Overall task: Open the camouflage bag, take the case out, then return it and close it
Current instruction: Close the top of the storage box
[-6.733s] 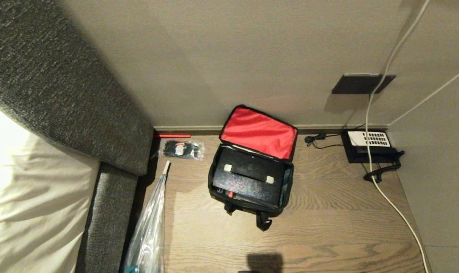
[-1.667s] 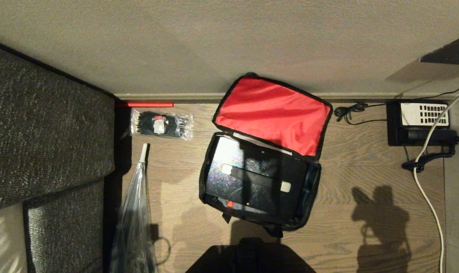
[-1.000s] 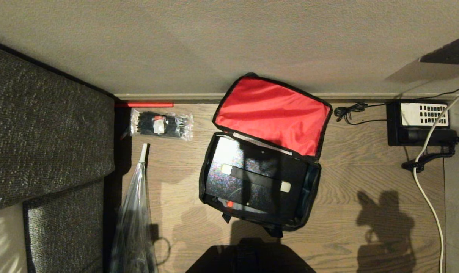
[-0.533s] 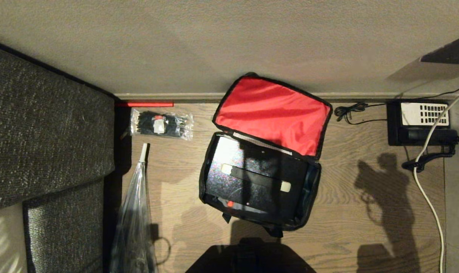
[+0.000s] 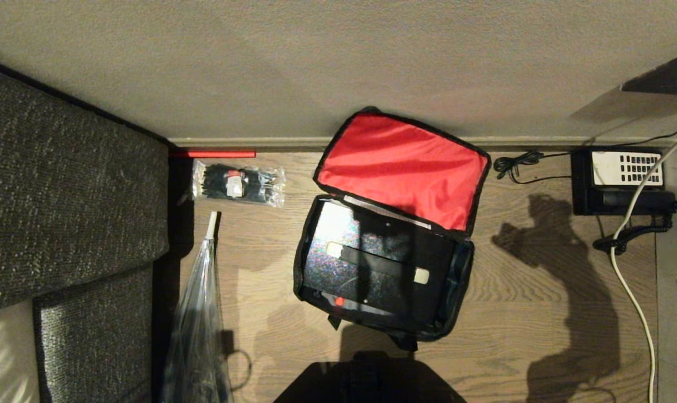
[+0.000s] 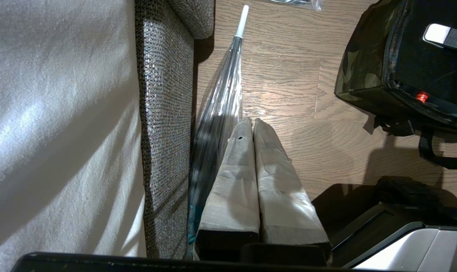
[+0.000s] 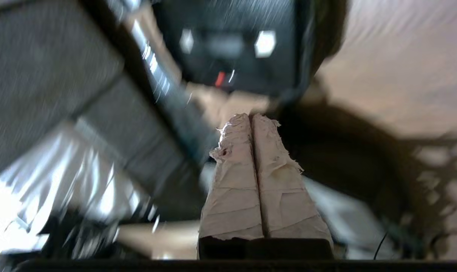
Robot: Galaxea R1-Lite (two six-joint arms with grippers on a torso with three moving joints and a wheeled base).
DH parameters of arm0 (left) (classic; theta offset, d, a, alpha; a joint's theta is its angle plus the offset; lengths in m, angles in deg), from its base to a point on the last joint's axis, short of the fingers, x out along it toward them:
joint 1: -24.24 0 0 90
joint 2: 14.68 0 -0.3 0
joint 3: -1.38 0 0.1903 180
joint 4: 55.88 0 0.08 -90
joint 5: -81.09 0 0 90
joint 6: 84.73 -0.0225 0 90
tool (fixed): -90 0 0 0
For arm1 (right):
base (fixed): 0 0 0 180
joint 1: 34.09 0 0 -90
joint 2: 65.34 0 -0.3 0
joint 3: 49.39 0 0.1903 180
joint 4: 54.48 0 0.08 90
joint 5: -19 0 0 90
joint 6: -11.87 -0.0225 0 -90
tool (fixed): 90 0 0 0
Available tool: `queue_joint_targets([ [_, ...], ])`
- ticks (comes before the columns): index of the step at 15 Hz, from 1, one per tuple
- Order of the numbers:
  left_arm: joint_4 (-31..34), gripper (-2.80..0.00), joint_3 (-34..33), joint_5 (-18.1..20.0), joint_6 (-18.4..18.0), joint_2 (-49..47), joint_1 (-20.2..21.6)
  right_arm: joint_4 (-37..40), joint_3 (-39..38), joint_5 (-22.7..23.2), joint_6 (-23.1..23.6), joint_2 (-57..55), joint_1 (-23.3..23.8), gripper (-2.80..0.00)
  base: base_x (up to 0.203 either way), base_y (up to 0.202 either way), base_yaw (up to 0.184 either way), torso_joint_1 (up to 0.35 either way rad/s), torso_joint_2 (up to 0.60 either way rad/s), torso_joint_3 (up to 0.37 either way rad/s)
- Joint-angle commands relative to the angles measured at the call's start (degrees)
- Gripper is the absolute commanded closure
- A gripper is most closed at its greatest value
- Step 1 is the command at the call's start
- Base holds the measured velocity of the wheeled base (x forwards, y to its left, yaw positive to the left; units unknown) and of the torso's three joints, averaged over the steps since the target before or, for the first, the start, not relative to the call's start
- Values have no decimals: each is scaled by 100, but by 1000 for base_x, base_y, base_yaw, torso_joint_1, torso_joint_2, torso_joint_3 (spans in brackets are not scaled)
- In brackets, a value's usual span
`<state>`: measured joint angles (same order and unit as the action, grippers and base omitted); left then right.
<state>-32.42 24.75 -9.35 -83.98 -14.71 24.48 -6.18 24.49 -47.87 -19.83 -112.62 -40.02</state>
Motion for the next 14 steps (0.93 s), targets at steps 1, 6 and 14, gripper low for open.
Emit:
queue_joint_targets([
  [1,-1,0,-18,0,5,11,2,327,-145,243,-9,102,-14,0,0,0,0,0,0,0],
  [6,-1,0,-11,0,5,11,4,-1039,-1734,270,553,-878,-9,0,0,0,0,0,0,0],
  [14,-1,0,-15,0,5,11,2,-5519,-2694,-163,-591,-4059,2,0,0,0,0,0,0,0],
])
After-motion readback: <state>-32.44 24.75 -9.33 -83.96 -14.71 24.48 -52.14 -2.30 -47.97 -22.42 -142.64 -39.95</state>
